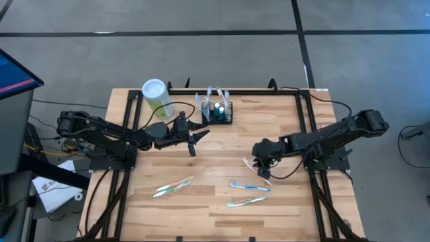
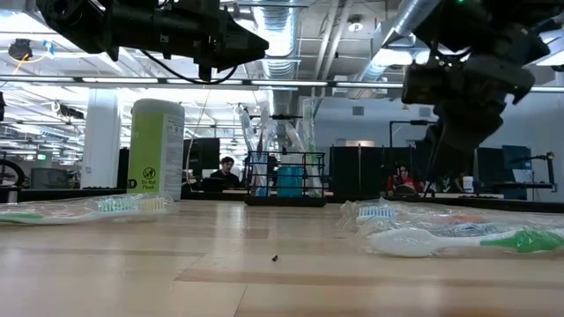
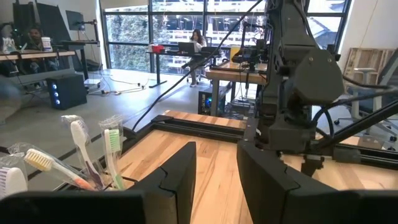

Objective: Pick & Place toothbrushing station
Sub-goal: Put the orange toothbrush into the black wire organizer

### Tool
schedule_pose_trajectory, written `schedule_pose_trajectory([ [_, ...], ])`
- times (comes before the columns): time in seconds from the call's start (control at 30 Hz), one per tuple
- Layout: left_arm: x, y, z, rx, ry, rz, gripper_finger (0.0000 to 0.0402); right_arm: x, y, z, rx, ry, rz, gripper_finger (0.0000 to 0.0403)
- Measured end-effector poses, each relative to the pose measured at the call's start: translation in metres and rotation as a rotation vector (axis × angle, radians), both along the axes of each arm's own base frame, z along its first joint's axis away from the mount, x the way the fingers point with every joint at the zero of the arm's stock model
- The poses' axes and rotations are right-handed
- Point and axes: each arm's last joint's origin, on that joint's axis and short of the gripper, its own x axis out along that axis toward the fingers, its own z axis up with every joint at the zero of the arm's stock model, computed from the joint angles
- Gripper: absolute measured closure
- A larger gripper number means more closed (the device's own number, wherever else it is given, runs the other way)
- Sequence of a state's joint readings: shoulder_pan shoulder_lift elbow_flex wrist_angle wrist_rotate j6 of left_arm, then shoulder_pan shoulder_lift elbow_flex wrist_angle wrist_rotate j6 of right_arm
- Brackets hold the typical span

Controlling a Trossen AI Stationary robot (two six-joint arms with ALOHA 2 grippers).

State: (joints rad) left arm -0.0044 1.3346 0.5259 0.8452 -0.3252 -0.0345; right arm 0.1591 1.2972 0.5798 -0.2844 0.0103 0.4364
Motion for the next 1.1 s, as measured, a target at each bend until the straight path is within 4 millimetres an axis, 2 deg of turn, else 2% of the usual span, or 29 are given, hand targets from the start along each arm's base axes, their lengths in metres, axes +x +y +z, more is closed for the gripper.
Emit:
schedule_pose_trajectory([
  [0.2,0.0,0.0,0.0,0.0,0.0,0.0,0.0291,-0.004,0.002,-0.013,-0.022,0.036,-0.045,0.0295],
  [0.5,0.0,0.0,0.0,0.0,0.0,0.0,0.0291,0.008,0.007,-0.039,-0.023,0.084,-0.044,0.0295],
  [0.7,0.0,0.0,0.0,0.0,0.0,0.0,0.0291,0.011,0.008,-0.044,-0.03,0.097,-0.046,0.0298],
  [0.8,0.0,0.0,0.0,0.0,0.0,0.0,0.0291,0.01,0.008,-0.044,-0.029,0.096,-0.047,0.0318],
  [0.97,0.0,0.0,0.0,0.0,0.0,0.0,0.0291,0.01,0.007,-0.044,-0.039,0.102,-0.045,0.0392],
  [1.1,0.0,0.0,0.0,0.0,0.0,0.0,0.0291,0.01,0.007,-0.043,-0.037,0.095,-0.044,0.0399],
])
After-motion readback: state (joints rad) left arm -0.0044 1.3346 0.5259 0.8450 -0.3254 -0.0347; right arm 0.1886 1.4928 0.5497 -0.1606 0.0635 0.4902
